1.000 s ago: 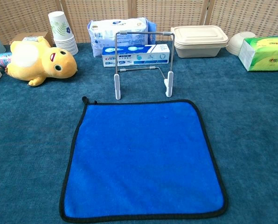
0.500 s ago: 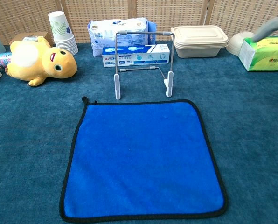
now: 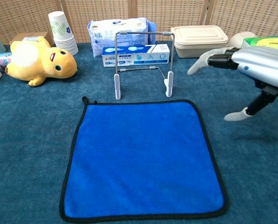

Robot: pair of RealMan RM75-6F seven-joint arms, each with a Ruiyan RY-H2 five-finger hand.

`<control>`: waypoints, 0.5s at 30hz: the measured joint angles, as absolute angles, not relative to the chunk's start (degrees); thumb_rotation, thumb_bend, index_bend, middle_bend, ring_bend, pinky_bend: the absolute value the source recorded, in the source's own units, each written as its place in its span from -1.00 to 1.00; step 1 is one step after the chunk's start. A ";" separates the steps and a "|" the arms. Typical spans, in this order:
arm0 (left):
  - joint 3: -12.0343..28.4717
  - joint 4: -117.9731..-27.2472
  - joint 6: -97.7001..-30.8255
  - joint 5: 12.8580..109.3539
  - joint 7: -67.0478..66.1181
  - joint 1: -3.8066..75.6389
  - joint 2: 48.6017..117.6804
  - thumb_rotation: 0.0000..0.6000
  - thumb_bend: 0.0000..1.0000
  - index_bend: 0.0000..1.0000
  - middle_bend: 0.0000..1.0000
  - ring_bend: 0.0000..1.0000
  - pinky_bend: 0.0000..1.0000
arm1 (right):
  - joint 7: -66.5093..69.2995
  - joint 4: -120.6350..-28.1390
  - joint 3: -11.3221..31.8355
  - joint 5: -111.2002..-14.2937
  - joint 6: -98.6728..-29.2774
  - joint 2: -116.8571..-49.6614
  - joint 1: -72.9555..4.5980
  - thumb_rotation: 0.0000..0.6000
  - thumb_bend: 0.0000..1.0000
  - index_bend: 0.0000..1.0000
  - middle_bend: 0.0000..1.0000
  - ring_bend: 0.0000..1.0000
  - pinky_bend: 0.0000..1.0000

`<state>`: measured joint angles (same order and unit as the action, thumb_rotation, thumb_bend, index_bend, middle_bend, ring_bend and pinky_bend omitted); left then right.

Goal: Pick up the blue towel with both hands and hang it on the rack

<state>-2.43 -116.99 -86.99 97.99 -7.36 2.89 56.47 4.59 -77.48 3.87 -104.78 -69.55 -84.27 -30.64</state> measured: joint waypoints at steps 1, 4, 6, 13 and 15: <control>-2.50 -117.02 -86.91 98.00 -7.35 2.89 56.44 1.00 -0.55 -0.39 -0.54 -0.73 -0.83 | 5.11 -76.10 3.65 -105.27 -69.90 -85.03 -31.01 1.00 -1.00 -0.62 -0.58 -0.76 -0.73; -2.64 -117.07 -86.64 97.96 -7.36 2.90 56.49 1.00 -0.55 -0.39 -0.54 -0.73 -0.83 | 6.40 -71.39 2.85 -106.91 -71.27 -87.41 -32.09 1.00 -1.00 -0.62 -0.58 -0.76 -0.73; -2.66 -117.08 -86.57 97.93 -7.36 2.92 56.54 1.00 -0.55 -0.39 -0.54 -0.73 -0.83 | 6.93 -68.33 2.23 -107.98 -72.14 -88.90 -32.80 1.00 -1.00 -0.62 -0.58 -0.76 -0.73; -2.66 -117.20 -86.03 97.73 -7.57 3.12 56.70 1.00 -0.55 -0.39 -0.54 -0.73 -0.83 | 8.11 -61.73 0.02 -109.85 -73.53 -92.05 -34.43 1.00 -1.00 -0.62 -0.58 -0.76 -0.73; -2.75 -117.21 -85.83 97.49 -7.65 3.12 56.71 1.00 -0.55 -0.39 -0.54 -0.73 -0.83 | 8.34 -59.91 -0.66 -109.83 -73.61 -92.81 -34.54 1.00 -1.00 -0.62 -0.57 -0.76 -0.73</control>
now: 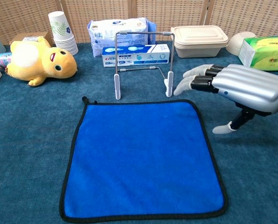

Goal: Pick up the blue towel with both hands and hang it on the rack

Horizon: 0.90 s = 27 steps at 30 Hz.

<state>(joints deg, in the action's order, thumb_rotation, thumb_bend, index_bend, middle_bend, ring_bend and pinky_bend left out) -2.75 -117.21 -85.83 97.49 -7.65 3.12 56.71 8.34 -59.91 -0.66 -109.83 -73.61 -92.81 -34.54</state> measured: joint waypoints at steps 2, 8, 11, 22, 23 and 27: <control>-2.75 -117.20 -85.80 97.35 -7.62 3.11 56.78 1.00 -0.55 -0.39 -0.54 -0.73 -0.83 | 8.68 -58.34 -1.20 -109.78 -73.93 -93.47 -34.56 1.00 -1.00 -0.62 -0.58 -0.76 -0.73; -2.83 -116.95 -85.80 97.44 -7.36 3.08 57.08 1.00 -0.55 -0.39 -0.55 -0.73 -0.83 | 9.40 -54.61 -2.79 -109.61 -74.81 -95.08 -34.79 1.00 -1.00 -0.62 -0.58 -0.76 -0.73; -2.90 -116.80 -85.82 97.38 -7.22 3.01 57.17 1.00 -0.55 -0.39 -0.55 -0.73 -0.83 | 9.59 -53.51 -3.39 -109.51 -75.03 -95.59 -34.95 1.00 -1.00 -0.62 -0.58 -0.77 -0.73; -3.00 -116.28 -86.01 97.40 -6.41 2.89 57.15 1.00 -0.55 -0.39 -0.55 -0.73 -0.84 | 10.15 -51.66 -4.86 -108.29 -74.97 -96.70 -34.88 1.00 -1.00 -0.61 -0.58 -0.81 -0.75; -3.03 -116.24 -85.98 97.41 -6.38 2.90 57.16 1.00 -0.55 -0.39 -0.55 -0.73 -0.84 | 10.07 -51.51 -4.96 -108.28 -74.92 -96.75 -34.94 1.00 -1.00 -0.61 -0.58 -0.81 -0.75; -3.12 -116.12 -86.12 97.49 -6.19 2.79 57.17 1.00 -0.55 -0.39 -0.55 -0.73 -0.84 | 10.08 -51.09 -5.31 -107.99 -74.85 -96.98 -35.15 1.00 -1.00 -0.61 -0.58 -0.81 -0.75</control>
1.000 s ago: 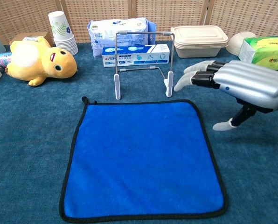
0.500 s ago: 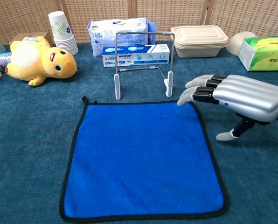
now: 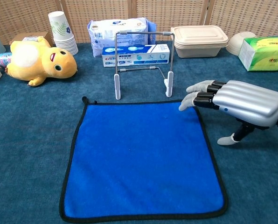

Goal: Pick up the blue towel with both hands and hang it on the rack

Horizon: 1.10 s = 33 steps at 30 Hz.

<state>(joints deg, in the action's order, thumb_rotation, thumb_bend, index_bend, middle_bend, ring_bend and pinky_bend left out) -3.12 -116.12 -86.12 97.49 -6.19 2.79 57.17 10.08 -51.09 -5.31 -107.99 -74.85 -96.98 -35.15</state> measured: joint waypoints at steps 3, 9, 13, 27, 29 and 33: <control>-3.22 -116.11 -86.21 97.62 -6.06 2.70 57.14 1.00 -0.55 -0.39 -0.55 -0.73 -0.84 | 10.46 -50.94 -5.57 -107.70 -74.90 -97.13 -35.14 1.00 -1.00 -0.61 -0.58 -0.82 -0.75; -3.35 -116.03 -86.14 97.90 -5.53 2.75 57.20 1.00 -0.55 -0.39 -0.55 -0.73 -0.84 | 10.74 -50.53 -6.10 -107.23 -75.04 -97.55 -35.22 1.00 -1.00 -0.61 -0.58 -0.82 -0.76; -3.31 -115.79 -86.21 97.78 -5.14 2.73 57.30 1.00 -0.55 -0.39 -0.55 -0.73 -0.84 | 10.66 -50.54 -6.26 -106.97 -74.68 -97.74 -35.54 1.00 -1.00 -0.61 -0.58 -0.83 -0.76; -3.35 -113.81 -86.85 97.21 -2.73 2.36 57.44 1.00 -0.55 -0.39 -0.55 -0.74 -0.85 | 8.87 -52.05 -6.07 -106.05 -72.83 -98.53 -37.22 1.00 -1.00 -0.58 -0.58 -0.83 -0.78; -3.37 -113.63 -86.78 97.07 -2.50 2.36 57.46 1.00 -0.55 -0.40 -0.56 -0.74 -0.86 | 8.54 -52.42 -5.92 -105.85 -72.62 -98.55 -37.45 1.00 -1.00 -0.58 -0.58 -0.83 -0.78; -3.44 -113.12 -86.48 96.72 -1.86 2.42 57.56 1.00 -0.55 -0.40 -0.57 -0.75 -0.86 | 7.89 -53.47 -5.43 -105.22 -72.15 -98.64 -37.86 1.00 -1.00 -0.58 -0.58 -0.83 -0.78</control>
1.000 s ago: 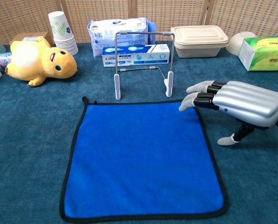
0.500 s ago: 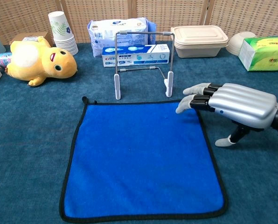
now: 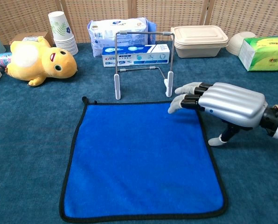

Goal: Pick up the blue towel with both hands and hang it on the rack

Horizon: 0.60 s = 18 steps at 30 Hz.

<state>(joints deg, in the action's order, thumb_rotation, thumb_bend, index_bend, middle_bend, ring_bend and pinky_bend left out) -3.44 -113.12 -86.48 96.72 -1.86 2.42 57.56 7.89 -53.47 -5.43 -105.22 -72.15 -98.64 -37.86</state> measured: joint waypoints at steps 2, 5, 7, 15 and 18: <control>-3.43 -112.84 -86.53 96.69 -1.49 2.41 57.63 1.00 -0.55 -0.40 -0.57 -0.75 -0.86 | 7.54 -53.94 -5.24 -104.93 -71.91 -98.73 -38.01 1.00 -1.00 -0.58 -0.58 -0.83 -0.78; -3.40 -112.28 -86.67 96.67 -0.88 2.39 57.77 1.00 -0.55 -0.40 -0.57 -0.75 -0.86 | 6.80 -54.69 -4.93 -104.53 -71.43 -98.87 -38.32 1.00 -1.00 -0.58 -0.58 -0.83 -0.78; -3.44 -111.88 -86.72 96.61 -0.44 2.35 57.82 1.00 -0.55 -0.40 -0.57 -0.76 -0.86 | 6.34 -55.19 -4.75 -104.23 -71.11 -99.00 -38.48 1.00 -1.00 -0.58 -0.58 -0.83 -0.78; -3.54 -110.75 -87.11 96.38 1.09 2.12 57.90 1.00 -0.55 -0.40 -0.57 -0.76 -0.86 | 5.33 -55.42 -4.82 -103.59 -70.24 -100.03 -38.60 1.00 -0.85 -0.58 -0.58 -0.83 -0.78; -3.46 -110.15 -87.45 96.45 1.69 2.04 58.09 1.00 -0.55 -0.40 -0.57 -0.76 -0.86 | 5.03 -55.56 -4.48 -103.48 -70.28 -100.41 -38.86 1.00 -0.76 -0.58 -0.57 -0.83 -0.78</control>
<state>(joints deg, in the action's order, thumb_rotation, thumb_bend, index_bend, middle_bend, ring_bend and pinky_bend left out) -3.46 -110.15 -87.45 96.45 1.69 2.04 58.09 5.03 -55.56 -4.48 -103.48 -70.28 -100.41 -38.86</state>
